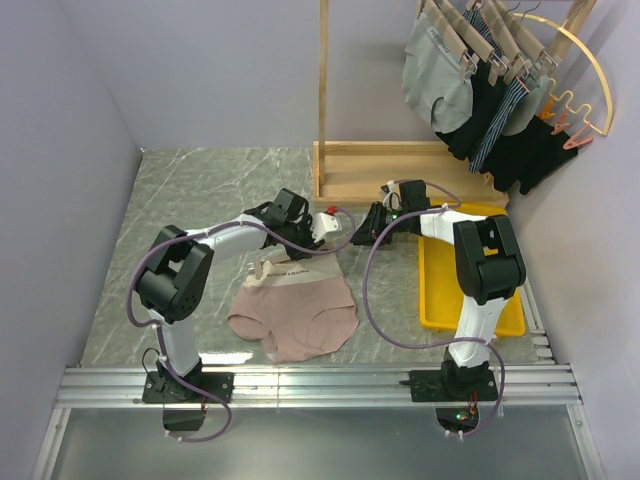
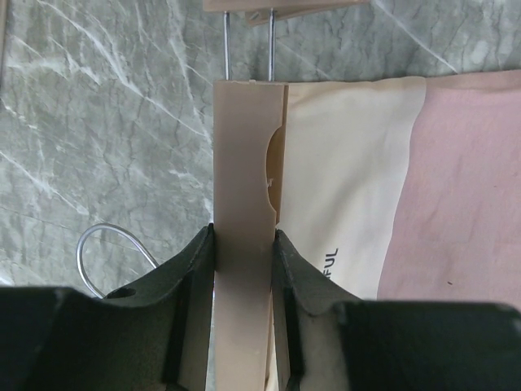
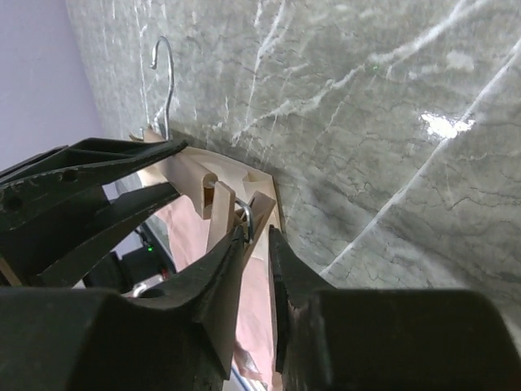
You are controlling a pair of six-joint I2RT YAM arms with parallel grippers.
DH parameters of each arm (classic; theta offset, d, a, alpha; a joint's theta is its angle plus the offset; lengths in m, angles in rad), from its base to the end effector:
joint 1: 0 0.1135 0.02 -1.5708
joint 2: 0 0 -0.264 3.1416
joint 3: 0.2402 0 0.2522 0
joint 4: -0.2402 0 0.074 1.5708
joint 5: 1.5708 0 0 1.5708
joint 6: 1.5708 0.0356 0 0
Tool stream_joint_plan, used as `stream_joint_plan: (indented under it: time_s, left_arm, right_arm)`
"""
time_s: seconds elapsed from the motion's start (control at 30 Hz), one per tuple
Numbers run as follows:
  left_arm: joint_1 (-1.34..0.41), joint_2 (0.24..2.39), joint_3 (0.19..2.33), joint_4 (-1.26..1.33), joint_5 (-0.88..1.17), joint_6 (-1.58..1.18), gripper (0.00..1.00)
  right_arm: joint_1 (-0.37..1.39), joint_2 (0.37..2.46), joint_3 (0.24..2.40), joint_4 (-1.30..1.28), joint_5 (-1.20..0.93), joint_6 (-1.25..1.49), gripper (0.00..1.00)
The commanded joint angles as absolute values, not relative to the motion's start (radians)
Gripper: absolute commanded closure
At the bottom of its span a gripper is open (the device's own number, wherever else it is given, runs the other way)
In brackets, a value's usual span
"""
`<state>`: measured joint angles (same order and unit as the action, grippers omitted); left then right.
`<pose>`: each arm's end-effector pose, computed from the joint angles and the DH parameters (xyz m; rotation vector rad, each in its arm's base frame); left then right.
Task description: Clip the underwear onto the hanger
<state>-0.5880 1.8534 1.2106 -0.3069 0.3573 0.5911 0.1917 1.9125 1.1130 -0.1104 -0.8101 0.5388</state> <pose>0.3160 -0.2257 0.1809 1.5020 1.9863 -0.4477 0.3708 0.0982 0.1506 0.0697 2.5300 1.3096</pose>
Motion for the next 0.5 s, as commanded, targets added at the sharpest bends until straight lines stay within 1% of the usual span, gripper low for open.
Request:
stream_joint_plan:
  time_s: [0.0, 0.13, 0.33, 0.47]
  left_arm:
    - [-0.594, 1.792, 1.206, -0.267, 0.357, 0.604, 1.0]
    - [-0.594, 1.783, 1.192, -0.259, 0.364, 0.609, 1.0]
    - [-0.592, 1.772, 1.184, -0.244, 0.368, 0.598, 1.0]
    - [-0.594, 1.763, 1.17, -0.23, 0.377, 0.6, 1.0]
  right_arm:
    - [0.189, 1.917, 1.132, -0.08, -0.845, 0.557, 0.75]
    - [0.19, 1.927, 1.135, -0.078, -0.854, 0.563, 0.75]
    - [0.201, 1.954, 1.132, -0.023, -0.934, 0.632, 0.8]
    - [0.212, 1.976, 1.124, -0.002, -0.986, 0.678, 0.81]
